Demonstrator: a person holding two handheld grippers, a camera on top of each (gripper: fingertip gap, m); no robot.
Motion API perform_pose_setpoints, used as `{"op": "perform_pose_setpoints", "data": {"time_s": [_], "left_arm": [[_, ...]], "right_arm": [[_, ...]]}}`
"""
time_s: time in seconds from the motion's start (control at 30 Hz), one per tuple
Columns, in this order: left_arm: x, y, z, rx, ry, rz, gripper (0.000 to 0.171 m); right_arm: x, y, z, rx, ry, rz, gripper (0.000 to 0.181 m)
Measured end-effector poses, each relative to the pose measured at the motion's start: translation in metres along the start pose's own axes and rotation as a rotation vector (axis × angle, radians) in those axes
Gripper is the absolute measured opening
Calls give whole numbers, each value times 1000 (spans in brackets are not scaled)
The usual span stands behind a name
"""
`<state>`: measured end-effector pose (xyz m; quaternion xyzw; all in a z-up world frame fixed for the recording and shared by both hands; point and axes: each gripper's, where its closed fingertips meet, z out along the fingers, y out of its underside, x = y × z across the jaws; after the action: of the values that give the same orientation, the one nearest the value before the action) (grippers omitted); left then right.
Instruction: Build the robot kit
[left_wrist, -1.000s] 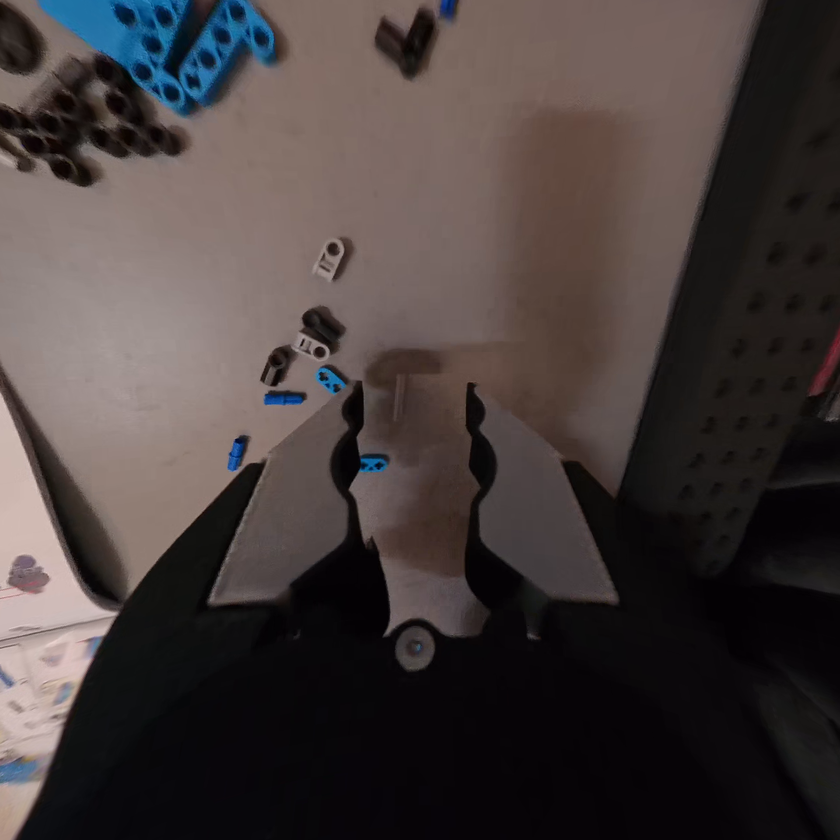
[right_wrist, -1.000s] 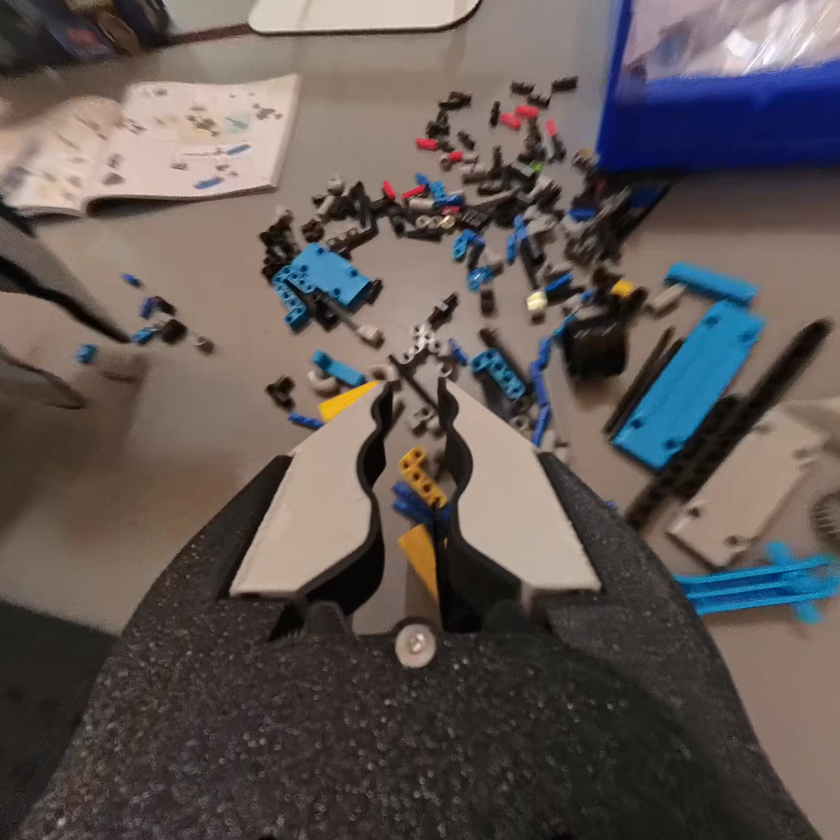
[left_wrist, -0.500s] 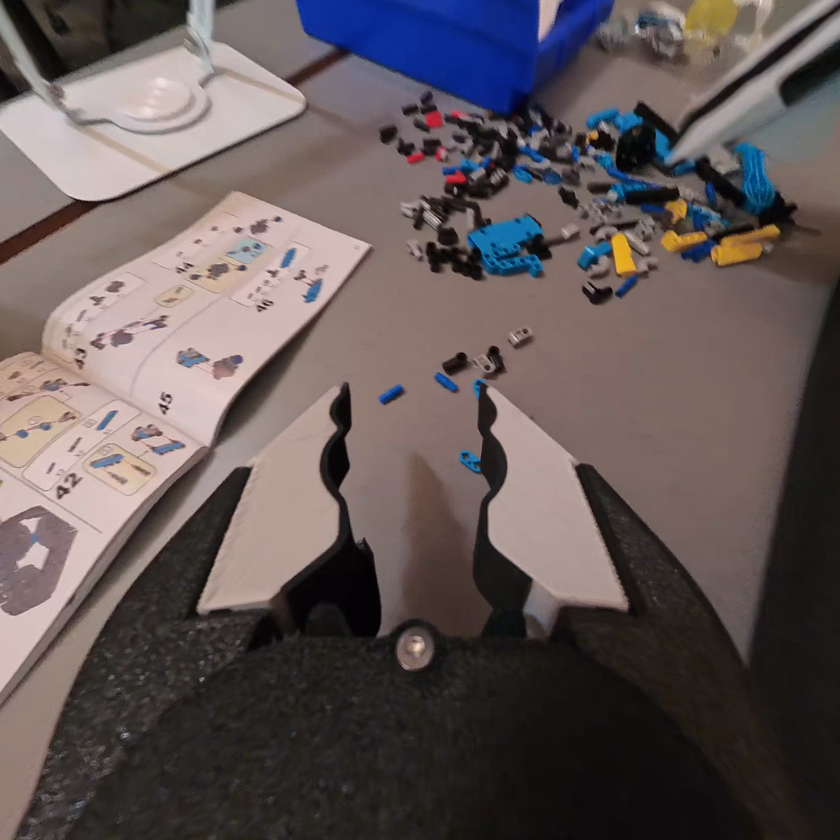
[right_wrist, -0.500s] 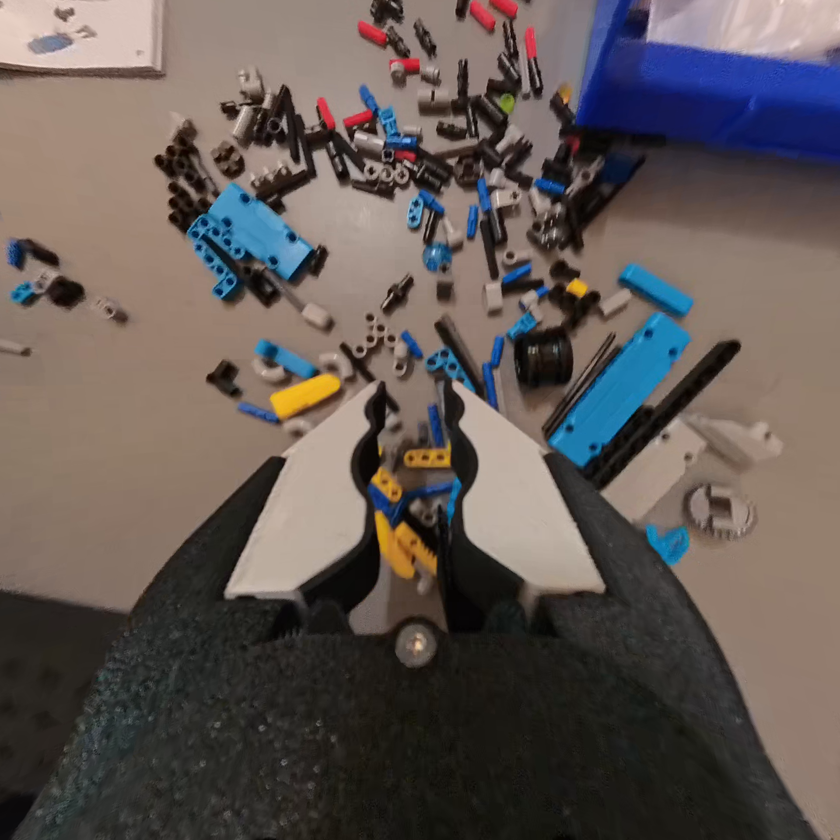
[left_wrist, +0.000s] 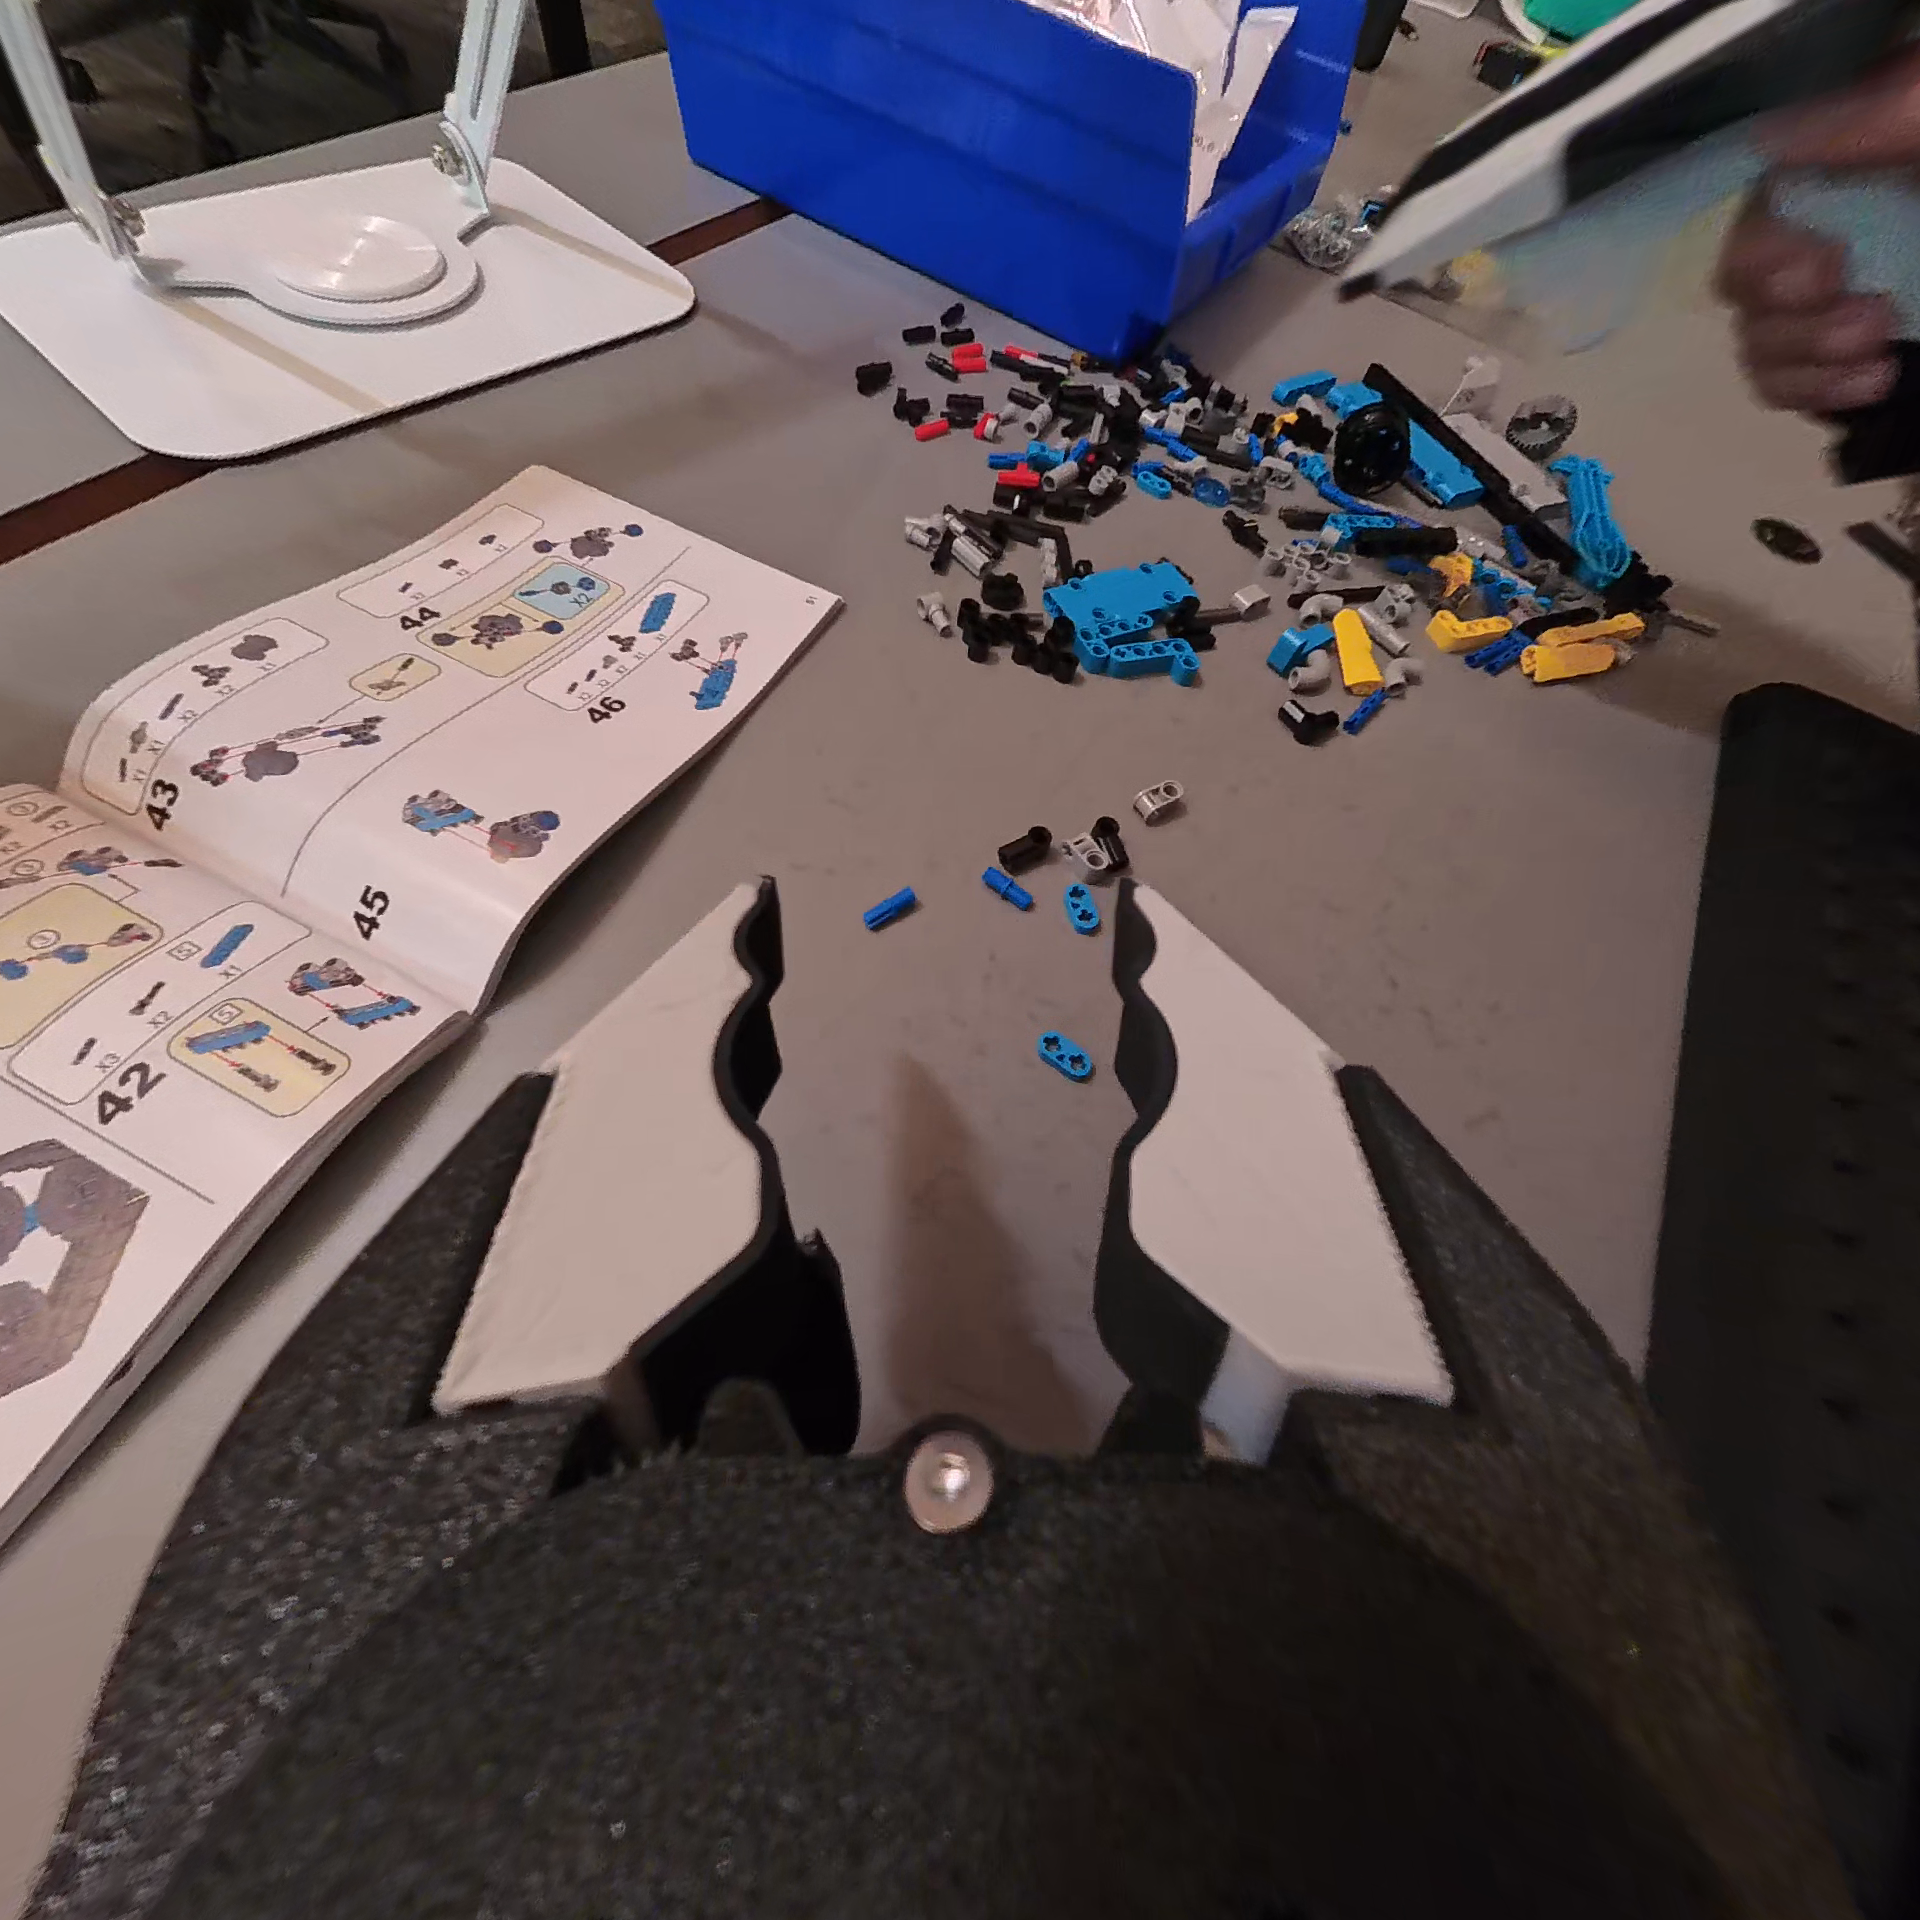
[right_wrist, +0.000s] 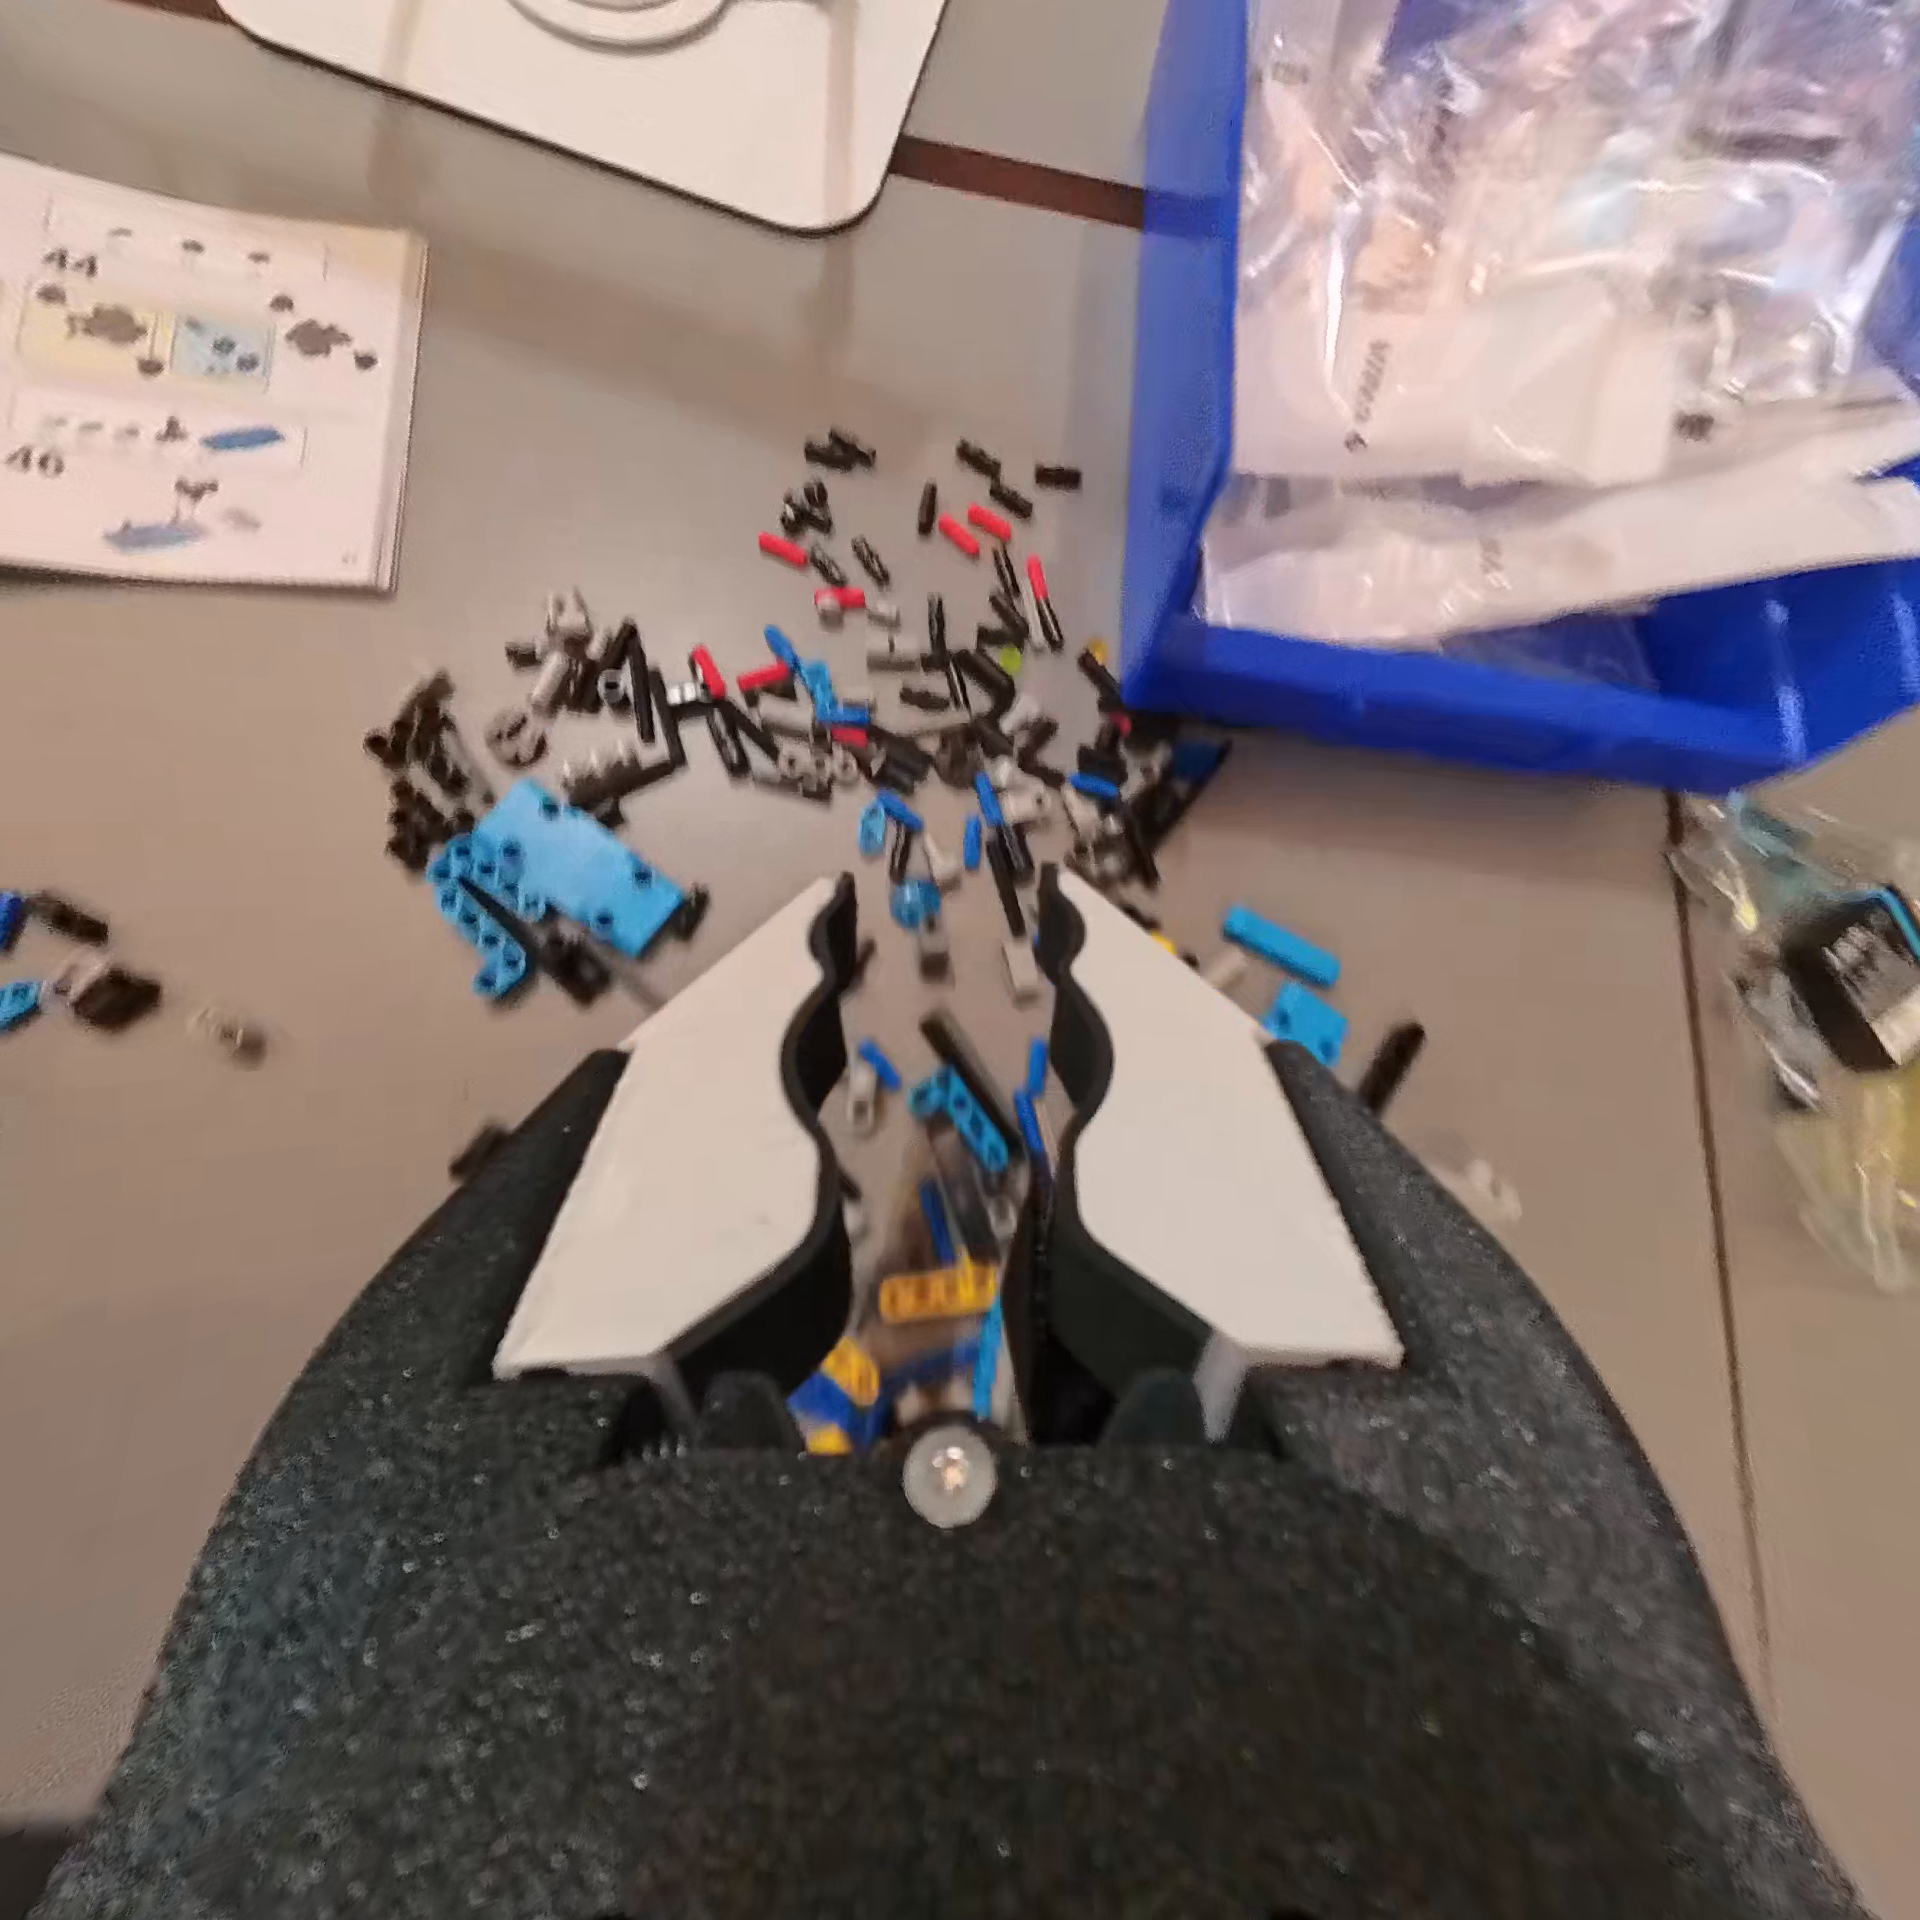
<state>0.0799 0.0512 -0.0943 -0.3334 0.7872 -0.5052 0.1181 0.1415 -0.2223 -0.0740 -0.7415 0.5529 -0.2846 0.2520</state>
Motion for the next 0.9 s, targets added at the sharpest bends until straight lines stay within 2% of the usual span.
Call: {"op": "perform_pose_setpoints", "data": {"time_s": [0.1, 0.17, 0.3, 0.57, 0.9], "left_arm": [[-2, -2, -2, 17, 5, -17, 64], [0, -1, -1, 13, 22, -31, 64], [2, 3, 2, -2, 33, -28, 64], [12, 8, 12, -36, 74, -17, 64], [13, 15, 17, -75, 81, -14, 64]], "right_arm": [[1, -18, 46, 9, -11, 12, 31], [-1, -19, 74, -40, -44, 7, 29], [-3, -10, 101, -82, -61, -34, 27], [-3, 1, 118, -104, -129, -11, 27], [-5, 10, 111, -120, -127, -103, 27]]}}
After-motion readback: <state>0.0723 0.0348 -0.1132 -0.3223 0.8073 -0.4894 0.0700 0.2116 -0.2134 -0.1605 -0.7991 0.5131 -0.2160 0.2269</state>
